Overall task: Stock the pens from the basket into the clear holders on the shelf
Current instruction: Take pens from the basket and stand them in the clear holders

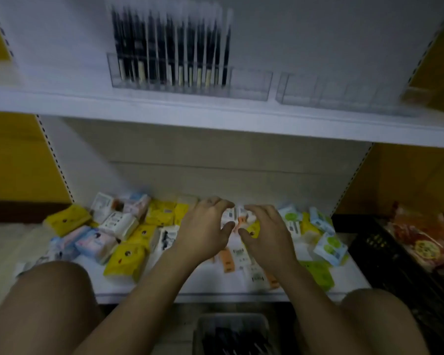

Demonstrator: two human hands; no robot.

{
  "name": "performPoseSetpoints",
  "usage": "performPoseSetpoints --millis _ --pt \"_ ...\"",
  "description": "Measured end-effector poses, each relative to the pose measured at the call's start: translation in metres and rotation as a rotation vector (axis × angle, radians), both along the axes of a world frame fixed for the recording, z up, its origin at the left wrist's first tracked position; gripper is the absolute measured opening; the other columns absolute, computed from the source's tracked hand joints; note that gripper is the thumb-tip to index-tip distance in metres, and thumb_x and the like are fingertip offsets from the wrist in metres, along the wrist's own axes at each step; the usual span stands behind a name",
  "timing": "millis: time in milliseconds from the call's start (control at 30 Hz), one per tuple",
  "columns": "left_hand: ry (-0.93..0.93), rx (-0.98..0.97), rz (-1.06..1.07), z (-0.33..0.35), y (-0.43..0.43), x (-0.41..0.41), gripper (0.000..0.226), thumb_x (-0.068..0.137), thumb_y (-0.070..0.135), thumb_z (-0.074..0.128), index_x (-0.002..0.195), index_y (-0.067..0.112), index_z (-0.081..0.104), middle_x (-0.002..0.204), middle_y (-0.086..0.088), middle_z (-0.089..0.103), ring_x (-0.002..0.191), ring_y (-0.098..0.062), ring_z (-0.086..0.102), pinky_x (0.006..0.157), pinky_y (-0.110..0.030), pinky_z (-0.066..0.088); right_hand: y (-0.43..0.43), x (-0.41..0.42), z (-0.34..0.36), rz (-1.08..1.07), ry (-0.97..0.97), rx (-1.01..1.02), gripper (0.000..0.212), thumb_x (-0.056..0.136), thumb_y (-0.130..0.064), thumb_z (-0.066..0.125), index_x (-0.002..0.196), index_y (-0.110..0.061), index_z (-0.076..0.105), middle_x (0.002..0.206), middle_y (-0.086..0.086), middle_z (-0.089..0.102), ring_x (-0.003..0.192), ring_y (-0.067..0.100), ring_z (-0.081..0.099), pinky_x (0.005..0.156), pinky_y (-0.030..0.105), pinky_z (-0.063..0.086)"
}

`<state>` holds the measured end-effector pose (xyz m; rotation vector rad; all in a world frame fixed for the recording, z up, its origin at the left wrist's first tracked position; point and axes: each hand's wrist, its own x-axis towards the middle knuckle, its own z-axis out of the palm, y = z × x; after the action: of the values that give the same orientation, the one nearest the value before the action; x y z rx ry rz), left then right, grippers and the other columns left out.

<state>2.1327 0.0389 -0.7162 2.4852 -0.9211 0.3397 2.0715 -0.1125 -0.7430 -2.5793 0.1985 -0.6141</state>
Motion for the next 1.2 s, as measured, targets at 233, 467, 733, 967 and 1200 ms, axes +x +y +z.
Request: performPoseSetpoints --millis 233,467,733,967,1200 --pt "0.303 0.134 0.009 -0.109 -0.008 -0.004 0.046 0.091 0.035 0.059 0.135 0.021 0.051 0.136 0.001 0.054 0.123 -0.02 0.049 0.102 -0.033 0.038 -0.01 -0.002 -0.103 0.023 0.401 0.037 0.052 0.091 -0.033 0.062 0.14 -0.024 0.044 0.14 0.0 0.042 0.13 0.022 0.04 0.102 0.034 0.038" --pt "0.686 0.233 0.043 -0.203 0.001 -0.023 0.035 0.084 0.029 0.062 0.118 0.02 0.062 0.123 -0.003 0.061 0.11 -0.024 0.058 0.092 -0.035 0.049 -0.019 -0.018 -0.191 -0.018 0.751 0.223 0.037 0.089 -0.023 0.062 0.125 -0.018 0.056 0.124 0.007 0.054 0.113 0.028 0.053 0.094 0.042 0.048" --pt "0.948 0.347 0.038 -0.274 -0.014 -0.035 0.034 0.09 0.029 0.058 0.123 0.021 0.058 0.117 -0.004 0.062 0.102 -0.022 0.06 0.082 -0.031 0.052 -0.024 -0.02 -0.237 0.105 1.025 0.076 0.008 0.091 -0.016 0.053 0.084 -0.017 0.054 0.082 0.002 0.053 0.084 0.024 0.055 0.08 0.033 0.045" --pt "1.205 0.371 0.005 -0.331 -0.043 -0.052 0.026 0.095 0.019 0.052 0.116 0.008 0.061 0.114 -0.011 0.063 0.1 -0.025 0.06 0.079 -0.028 0.049 -0.06 -0.039 -0.267 0.107 1.351 0.13 0.027 0.101 -0.012 0.042 0.118 0.001 0.058 0.108 0.017 0.058 0.098 0.031 0.056 0.086 0.036 0.047" --pt "1.281 0.356 -0.062 -0.365 -0.065 -0.094 0.044 0.1 0.026 0.046 0.143 0.019 0.04 0.145 -0.008 0.043 0.127 -0.028 0.046 0.106 -0.034 0.039 -0.069 -0.032 -0.291 -0.025 1.31 0.165 0.021 0.092 -0.011 0.051 0.11 -0.015 0.061 0.11 0.013 0.059 0.098 0.023 0.053 0.092 0.032 0.044"
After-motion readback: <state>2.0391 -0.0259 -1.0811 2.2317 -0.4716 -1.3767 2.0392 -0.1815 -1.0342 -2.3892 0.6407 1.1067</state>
